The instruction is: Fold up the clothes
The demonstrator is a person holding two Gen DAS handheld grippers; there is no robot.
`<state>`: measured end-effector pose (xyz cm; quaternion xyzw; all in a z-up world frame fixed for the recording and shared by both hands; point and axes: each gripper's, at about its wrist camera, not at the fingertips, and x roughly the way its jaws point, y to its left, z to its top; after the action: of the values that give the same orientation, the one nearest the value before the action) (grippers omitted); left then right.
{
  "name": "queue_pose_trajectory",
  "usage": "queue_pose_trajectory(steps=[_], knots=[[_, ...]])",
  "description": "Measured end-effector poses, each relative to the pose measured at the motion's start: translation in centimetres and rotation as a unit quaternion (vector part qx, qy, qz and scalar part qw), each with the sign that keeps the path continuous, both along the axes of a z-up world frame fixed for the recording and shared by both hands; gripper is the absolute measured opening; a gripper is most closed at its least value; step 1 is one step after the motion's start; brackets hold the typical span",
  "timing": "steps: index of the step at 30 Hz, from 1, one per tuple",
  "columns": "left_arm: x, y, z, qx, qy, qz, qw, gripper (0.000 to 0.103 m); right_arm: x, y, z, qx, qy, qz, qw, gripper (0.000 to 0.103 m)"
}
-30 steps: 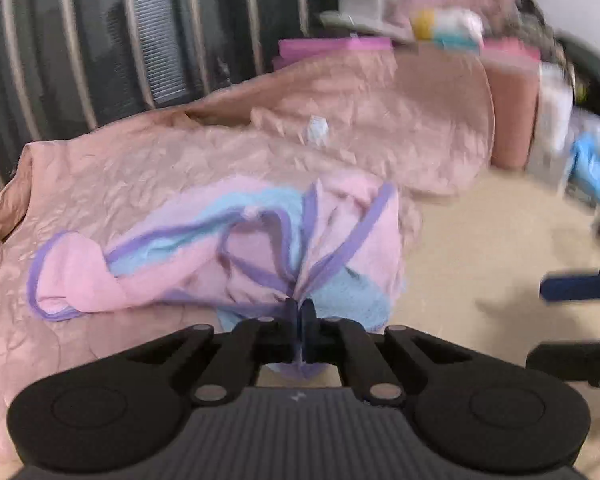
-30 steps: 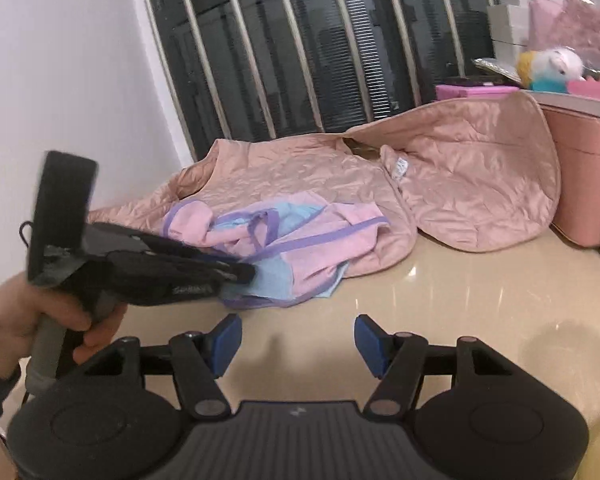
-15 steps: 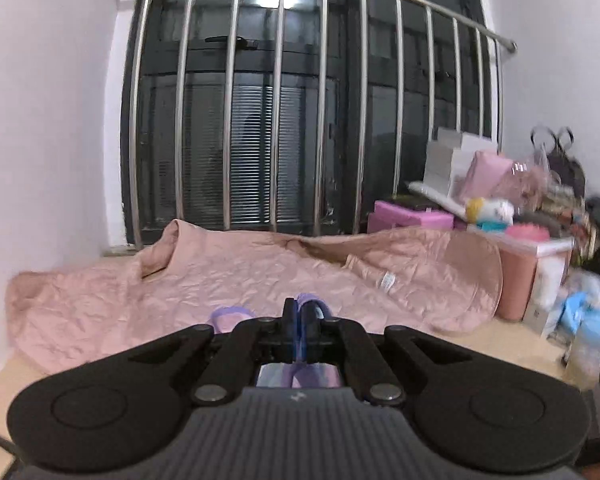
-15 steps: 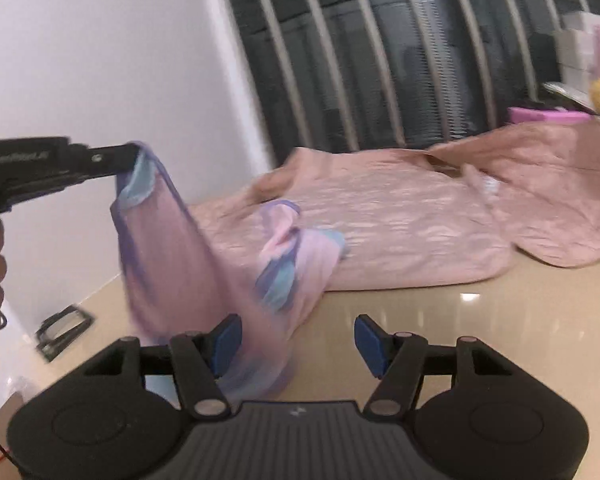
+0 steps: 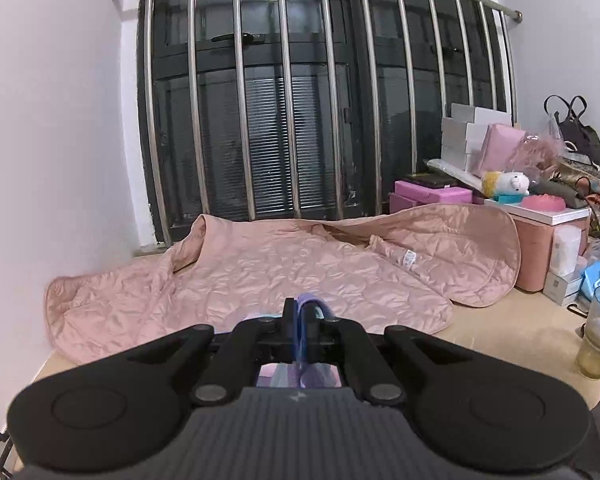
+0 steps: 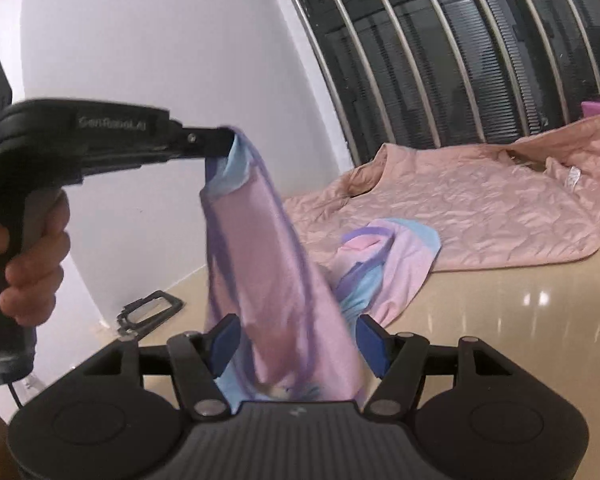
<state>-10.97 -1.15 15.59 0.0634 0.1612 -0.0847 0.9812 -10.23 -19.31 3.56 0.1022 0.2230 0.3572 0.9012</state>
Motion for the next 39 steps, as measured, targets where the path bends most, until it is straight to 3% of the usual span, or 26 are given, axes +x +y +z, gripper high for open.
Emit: queue_pose_trajectory(steps=[18,29,34,39], knots=[[-0.6,-1.1,0.4,0.013,-0.001,0.008,0.9999,0.001,0.3,-0.9,-0.9,0.015,0.004,-0.016,1.000,0.064],[-1.8,0.8,1.6,-0.024,-0.030,0.002,0.9993,0.001,-0.9,2.2,0.2,-0.008,-0.018,0.000,1.000,0.064],[-2.4,2.3,1.7,-0.038,-0.041,0.008,0.9984,0.001,-0.7,4.8,0.6,-0.045,-0.019,-0.010,0.999,0.064],[-2.8,4.2,0.1,-0.052,-0.025,0.026,0.9980,0.001,-3.1,2.7,1.7,-0.007,-0.018,0.003,1.000,0.061]])
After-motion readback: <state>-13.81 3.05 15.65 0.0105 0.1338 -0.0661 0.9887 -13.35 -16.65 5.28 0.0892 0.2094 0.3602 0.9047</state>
